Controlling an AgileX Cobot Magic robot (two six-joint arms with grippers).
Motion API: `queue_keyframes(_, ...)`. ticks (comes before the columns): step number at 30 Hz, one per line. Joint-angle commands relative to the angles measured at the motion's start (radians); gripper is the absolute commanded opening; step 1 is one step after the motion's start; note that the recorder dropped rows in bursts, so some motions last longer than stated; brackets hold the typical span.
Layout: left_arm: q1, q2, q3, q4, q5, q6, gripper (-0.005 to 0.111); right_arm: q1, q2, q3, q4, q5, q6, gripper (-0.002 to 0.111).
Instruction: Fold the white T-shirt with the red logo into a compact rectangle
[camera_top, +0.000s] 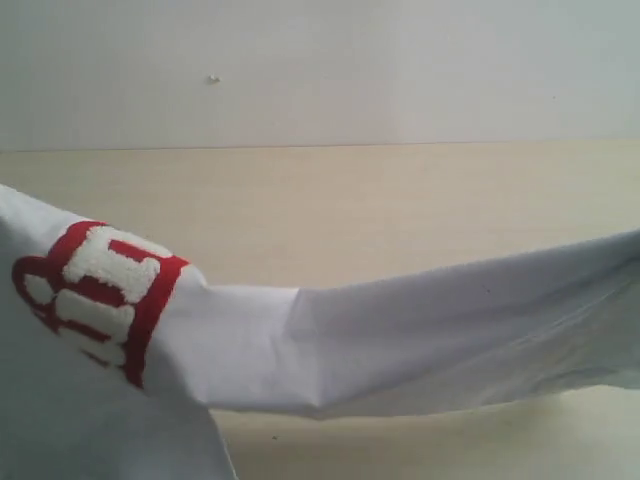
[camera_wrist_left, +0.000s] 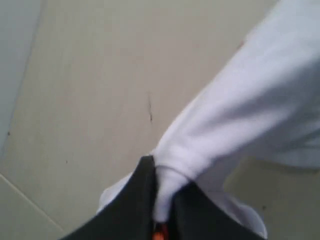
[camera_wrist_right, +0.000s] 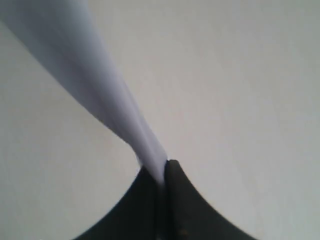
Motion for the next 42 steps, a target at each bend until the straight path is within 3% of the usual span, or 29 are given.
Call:
queue_keyframes(1,0.049,0.156,0.004,0.082,-0.026,-0.038,0.000,0.003,0.137,0.032,-0.095,-0.160,0.071,0.000)
queue_keyframes(10,0.182,0.473,0.013,0.014,-0.334,-0.035,0.000,0.003,0.452,0.038,-0.099,-0.517,0.146,0.000)
queue_keyframes(14,0.202,0.581,0.013,0.017,-0.478,-0.040,0.000,0.003,0.576,0.038,-0.115,-0.678,0.194,0.000)
queue_keyframes(20,0.218,0.692,0.013,0.039,-0.694,-0.206,0.001,0.003,0.690,0.038,-0.122,-0.841,0.249,0.002)
queue_keyframes(22,0.225,0.715,0.013,0.042,-0.749,-0.236,0.008,0.003,0.706,0.038,-0.122,-0.896,0.272,0.008)
queue_keyframes(25,0.247,0.742,0.013,0.042,-0.807,-0.279,0.028,0.003,0.721,0.038,-0.122,-0.975,0.305,0.020)
queue_keyframes(32,0.324,0.789,0.013,0.039,-0.808,-0.303,0.105,0.002,0.726,0.038,-0.121,-1.077,0.322,0.054)
queue_keyframes(36,0.373,0.787,0.013,0.041,-0.794,-0.301,0.105,0.002,0.723,0.038,-0.118,-1.058,0.322,0.064)
queue_keyframes(38,0.398,0.770,0.013,0.034,-0.794,-0.307,0.105,0.004,0.721,0.038,-0.118,-1.016,0.322,0.062)
queue_keyframes(40,0.423,0.750,0.013,0.010,-0.810,-0.427,0.105,0.004,0.719,0.035,-0.111,-0.936,0.322,0.057)
queue_keyframes(42,0.442,0.727,0.013,-0.011,-0.820,-0.533,0.105,0.004,0.719,0.035,-0.108,-0.850,0.322,0.046)
